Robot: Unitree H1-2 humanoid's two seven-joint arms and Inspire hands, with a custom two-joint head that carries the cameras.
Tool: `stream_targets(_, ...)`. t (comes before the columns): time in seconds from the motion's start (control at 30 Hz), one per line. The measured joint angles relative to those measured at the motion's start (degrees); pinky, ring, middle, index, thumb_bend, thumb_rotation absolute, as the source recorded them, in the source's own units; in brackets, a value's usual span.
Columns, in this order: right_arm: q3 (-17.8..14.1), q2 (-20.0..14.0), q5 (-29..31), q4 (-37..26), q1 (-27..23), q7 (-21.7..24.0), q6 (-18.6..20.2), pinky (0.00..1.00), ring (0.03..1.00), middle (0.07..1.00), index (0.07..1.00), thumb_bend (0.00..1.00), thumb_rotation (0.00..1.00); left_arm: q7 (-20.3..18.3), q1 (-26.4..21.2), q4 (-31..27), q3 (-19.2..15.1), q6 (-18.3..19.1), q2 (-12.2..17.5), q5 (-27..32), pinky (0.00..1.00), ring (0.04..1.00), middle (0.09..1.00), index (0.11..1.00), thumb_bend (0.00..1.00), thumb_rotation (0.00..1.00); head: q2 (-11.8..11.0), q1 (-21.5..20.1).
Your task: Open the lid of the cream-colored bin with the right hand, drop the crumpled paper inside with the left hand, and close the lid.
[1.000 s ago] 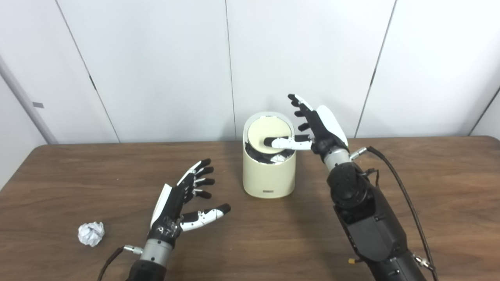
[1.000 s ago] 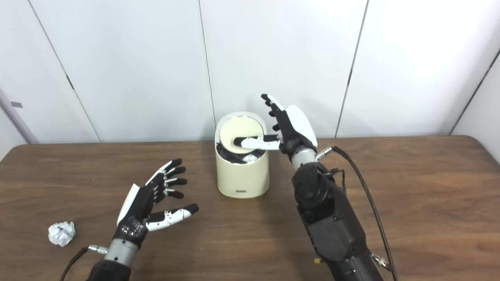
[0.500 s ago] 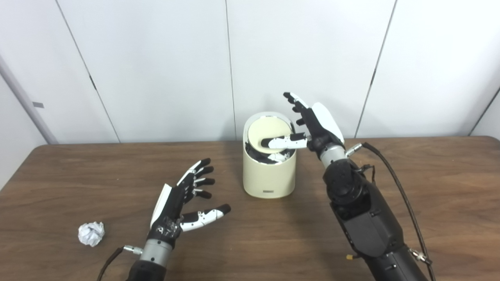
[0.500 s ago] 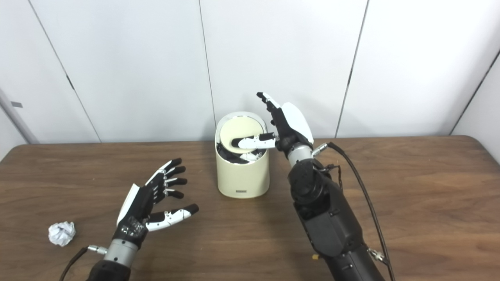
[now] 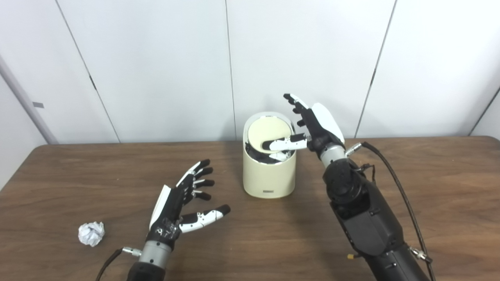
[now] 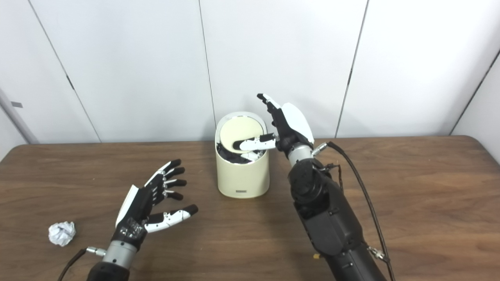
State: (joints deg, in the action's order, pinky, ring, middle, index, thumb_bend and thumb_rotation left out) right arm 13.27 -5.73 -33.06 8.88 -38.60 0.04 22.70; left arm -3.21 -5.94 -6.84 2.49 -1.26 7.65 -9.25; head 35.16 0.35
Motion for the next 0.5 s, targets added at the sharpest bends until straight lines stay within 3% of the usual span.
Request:
stream_targets(0.33, 0.7, -0.2, 0.1, 1.2, -1.3, -0.3, -0.7, 0.75, 0.877, 0.916, 0.892, 0.83, 0.17, -0.4, 0.6, -0.3, 0.0, 0.0, 0.0, 0.2, 0.64, 0.776, 0.867, 0.913, 0.77, 0.15, 0.4, 0.1)
stream_targets(0.5, 2.8, -1.1, -1.0, 1.2, -1.9, -0.7, -0.8, 0.71, 0.861, 0.909, 0.89, 0.84, 0.1, -0.4, 1.2, -1.5, 0.0, 0.4, 0.0, 0.2, 0.65, 0.776, 0.863, 0.914, 0.76, 0.14, 1.0, 0.2)
